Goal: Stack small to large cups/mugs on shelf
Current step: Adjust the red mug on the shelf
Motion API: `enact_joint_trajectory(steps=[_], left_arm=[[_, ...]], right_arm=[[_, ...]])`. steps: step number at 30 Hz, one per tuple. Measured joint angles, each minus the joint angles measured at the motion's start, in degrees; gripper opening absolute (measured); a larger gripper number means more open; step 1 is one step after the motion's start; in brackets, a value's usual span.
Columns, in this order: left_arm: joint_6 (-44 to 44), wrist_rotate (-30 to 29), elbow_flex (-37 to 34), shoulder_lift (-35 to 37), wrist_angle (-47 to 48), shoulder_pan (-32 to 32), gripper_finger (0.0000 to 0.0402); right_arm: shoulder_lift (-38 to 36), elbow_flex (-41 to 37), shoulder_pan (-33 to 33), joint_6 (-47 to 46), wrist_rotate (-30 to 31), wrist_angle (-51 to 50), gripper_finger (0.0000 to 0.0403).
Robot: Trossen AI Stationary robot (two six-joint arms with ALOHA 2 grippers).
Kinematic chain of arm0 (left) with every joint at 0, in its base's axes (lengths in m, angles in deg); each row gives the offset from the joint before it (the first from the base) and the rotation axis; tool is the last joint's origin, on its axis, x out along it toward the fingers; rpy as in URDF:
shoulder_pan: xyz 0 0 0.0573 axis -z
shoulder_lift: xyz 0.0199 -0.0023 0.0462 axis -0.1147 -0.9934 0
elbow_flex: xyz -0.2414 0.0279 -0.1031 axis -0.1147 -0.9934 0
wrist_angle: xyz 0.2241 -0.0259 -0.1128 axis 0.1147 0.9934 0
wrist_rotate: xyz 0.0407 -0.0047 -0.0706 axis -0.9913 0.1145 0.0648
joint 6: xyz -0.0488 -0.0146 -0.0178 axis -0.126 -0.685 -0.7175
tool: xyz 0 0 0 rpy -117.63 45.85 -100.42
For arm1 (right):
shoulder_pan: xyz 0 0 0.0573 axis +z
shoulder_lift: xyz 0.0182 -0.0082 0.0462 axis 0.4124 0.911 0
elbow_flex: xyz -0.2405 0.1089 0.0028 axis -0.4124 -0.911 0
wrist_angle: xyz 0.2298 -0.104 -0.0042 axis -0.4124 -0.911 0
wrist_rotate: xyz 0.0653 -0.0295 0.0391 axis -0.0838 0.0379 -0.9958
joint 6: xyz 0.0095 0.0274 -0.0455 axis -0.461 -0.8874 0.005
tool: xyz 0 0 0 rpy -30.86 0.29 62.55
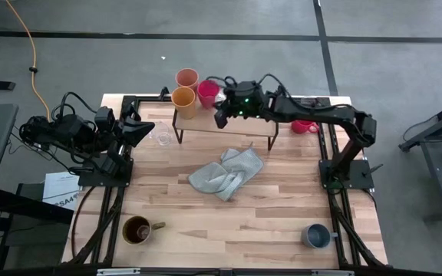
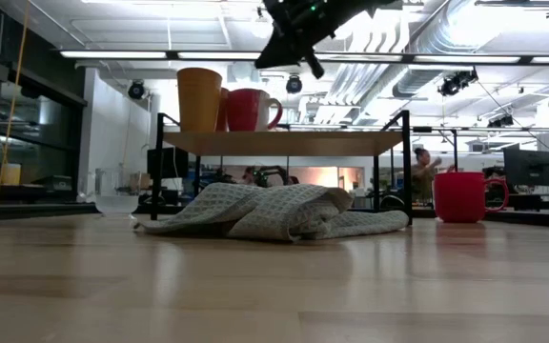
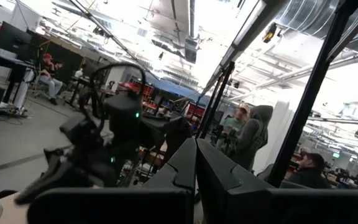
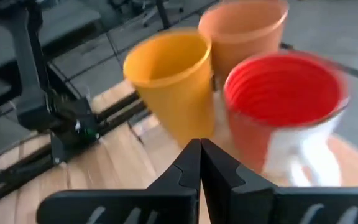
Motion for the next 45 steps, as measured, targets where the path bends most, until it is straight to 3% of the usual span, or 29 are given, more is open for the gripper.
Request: enact_joint_trajectory(steps=[9, 18, 45], left_arm=[[-1.33, 0.00, 0.00, 0.00, 0.00, 0.02, 0.0000], [-1.40, 0.00, 0.00, 0.00, 0.00, 0.02, 0.0000], [-1.29, 0.00, 0.00, 0.00, 0.02, 0.02, 0.0000]], right_arm=[[6.47, -0.02, 1.61, -4.29, 4.56, 3.57, 0.0000], [7.01, -0.02, 0.81, -3.88, 8.64, 4.24, 0.0000], [7.01, -0.02, -1.92, -4.29, 10.23, 5.18, 0.0000]])
